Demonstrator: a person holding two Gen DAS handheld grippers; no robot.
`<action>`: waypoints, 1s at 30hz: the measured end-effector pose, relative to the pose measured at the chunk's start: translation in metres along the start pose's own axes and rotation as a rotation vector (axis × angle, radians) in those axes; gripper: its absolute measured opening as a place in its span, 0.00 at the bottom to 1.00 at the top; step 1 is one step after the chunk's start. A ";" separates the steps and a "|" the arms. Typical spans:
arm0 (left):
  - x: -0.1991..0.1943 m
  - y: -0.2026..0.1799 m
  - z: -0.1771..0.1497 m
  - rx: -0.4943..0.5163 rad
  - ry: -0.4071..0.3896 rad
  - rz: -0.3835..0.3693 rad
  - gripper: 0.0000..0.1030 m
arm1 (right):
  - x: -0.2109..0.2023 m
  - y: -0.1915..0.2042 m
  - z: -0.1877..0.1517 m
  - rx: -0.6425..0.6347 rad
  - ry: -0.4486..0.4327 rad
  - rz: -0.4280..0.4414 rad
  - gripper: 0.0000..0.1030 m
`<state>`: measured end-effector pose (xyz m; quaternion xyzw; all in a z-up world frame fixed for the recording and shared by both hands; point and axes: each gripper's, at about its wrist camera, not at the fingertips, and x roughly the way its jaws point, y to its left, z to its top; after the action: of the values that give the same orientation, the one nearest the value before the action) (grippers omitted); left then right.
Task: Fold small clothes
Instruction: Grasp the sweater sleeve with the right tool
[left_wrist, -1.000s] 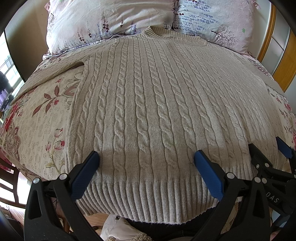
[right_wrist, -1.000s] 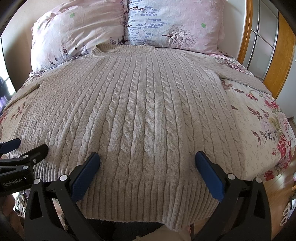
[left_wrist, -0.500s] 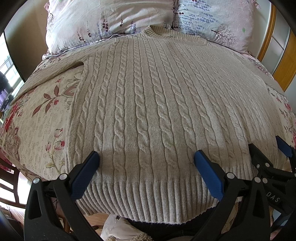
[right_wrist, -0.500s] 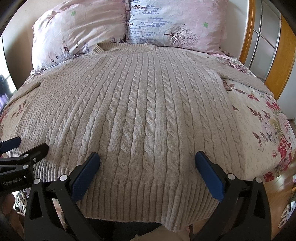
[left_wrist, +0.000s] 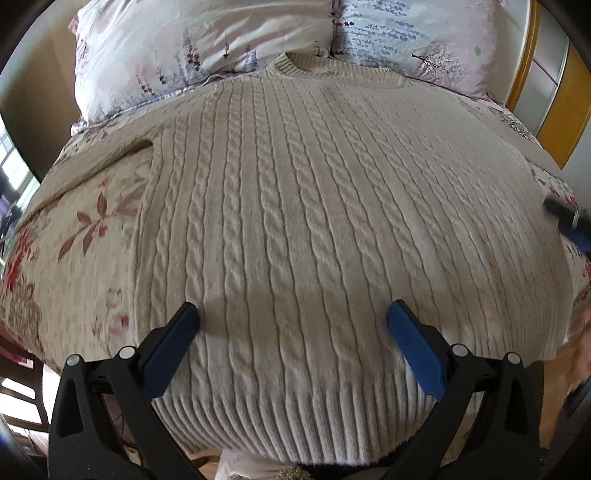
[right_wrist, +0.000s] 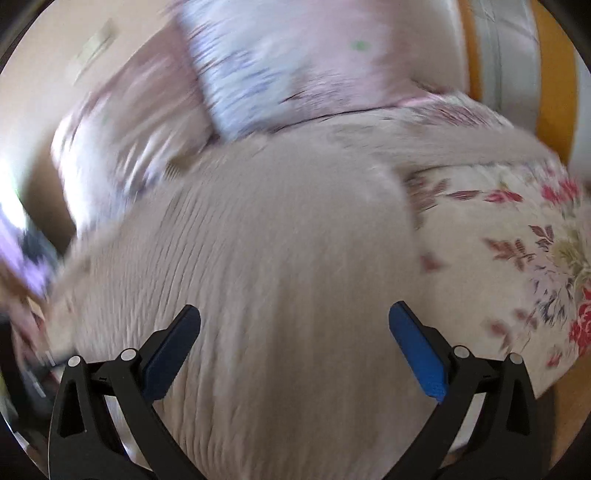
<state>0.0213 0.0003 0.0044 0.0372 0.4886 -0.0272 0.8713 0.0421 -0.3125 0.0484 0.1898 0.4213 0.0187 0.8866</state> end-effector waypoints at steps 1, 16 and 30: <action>0.001 0.000 0.004 0.004 -0.010 0.006 0.98 | 0.001 -0.009 0.010 0.038 -0.005 0.003 0.96; 0.015 0.047 0.082 -0.069 -0.093 -0.147 0.98 | 0.052 -0.194 0.119 0.708 -0.028 -0.103 0.41; 0.038 0.063 0.137 -0.093 -0.097 -0.166 0.98 | 0.054 -0.236 0.127 0.808 -0.121 -0.159 0.16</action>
<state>0.1626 0.0498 0.0455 -0.0451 0.4479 -0.0782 0.8895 0.1425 -0.5617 -0.0021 0.4901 0.3553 -0.2280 0.7626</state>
